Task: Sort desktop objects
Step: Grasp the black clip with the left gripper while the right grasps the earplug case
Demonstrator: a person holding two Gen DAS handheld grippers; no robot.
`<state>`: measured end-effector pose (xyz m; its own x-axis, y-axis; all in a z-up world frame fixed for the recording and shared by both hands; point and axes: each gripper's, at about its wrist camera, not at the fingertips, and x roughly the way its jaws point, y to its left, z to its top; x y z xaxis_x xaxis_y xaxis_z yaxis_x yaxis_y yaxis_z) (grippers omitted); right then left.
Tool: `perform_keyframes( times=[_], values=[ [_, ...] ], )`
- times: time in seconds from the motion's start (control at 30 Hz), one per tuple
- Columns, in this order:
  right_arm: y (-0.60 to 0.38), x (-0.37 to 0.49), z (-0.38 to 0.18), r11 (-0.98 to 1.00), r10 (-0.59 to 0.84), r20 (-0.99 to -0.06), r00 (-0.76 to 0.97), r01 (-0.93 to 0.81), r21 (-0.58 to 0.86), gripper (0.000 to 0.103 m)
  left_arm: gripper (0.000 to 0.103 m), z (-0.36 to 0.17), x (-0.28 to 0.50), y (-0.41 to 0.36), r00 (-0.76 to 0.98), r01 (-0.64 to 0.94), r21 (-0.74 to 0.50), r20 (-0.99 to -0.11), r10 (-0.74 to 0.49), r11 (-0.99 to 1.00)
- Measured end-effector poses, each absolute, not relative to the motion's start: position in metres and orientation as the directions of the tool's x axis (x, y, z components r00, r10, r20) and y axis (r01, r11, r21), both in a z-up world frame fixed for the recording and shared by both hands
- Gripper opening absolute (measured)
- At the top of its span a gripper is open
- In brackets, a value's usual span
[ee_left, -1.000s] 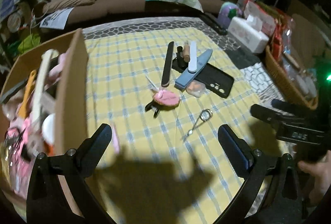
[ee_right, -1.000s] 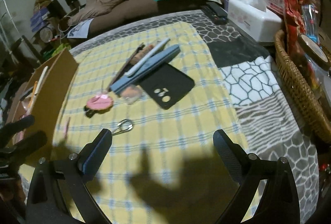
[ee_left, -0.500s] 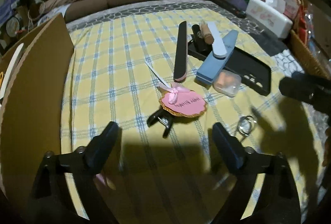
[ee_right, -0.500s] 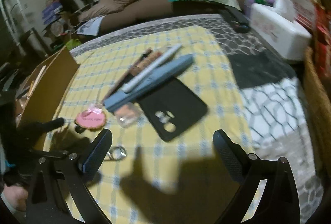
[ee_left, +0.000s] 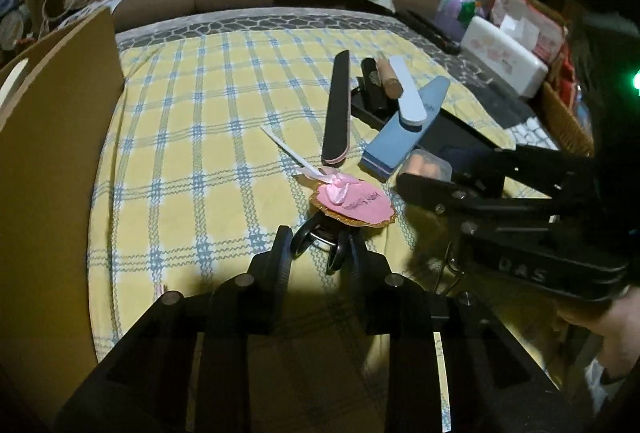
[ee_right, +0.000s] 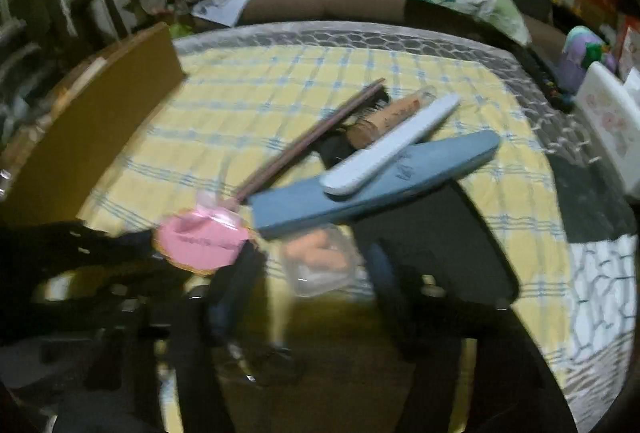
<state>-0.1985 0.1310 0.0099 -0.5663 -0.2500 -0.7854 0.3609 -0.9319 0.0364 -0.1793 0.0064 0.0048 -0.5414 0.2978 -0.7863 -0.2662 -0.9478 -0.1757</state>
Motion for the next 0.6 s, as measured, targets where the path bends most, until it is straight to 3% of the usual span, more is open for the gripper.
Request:
perform_keyframes(
  times=[0.27,0.6],
  values=[
    [0.149,-0.185,0.023,-0.932,-0.305,-0.783,-0.542,0.341,0.127,0.043,0.025,0.035,-0.161,-0.012,-0.554,-0.230,-0.265,-0.755,0.350,-0.936],
    [0.155,-0.130,0.109,-0.915,-0.393,-0.692,-0.605,0.333,0.229,0.043,0.025,0.115,-0.117,-0.048,-0.618,-0.228,-0.289,-0.695,0.367,-0.930]
  ],
)
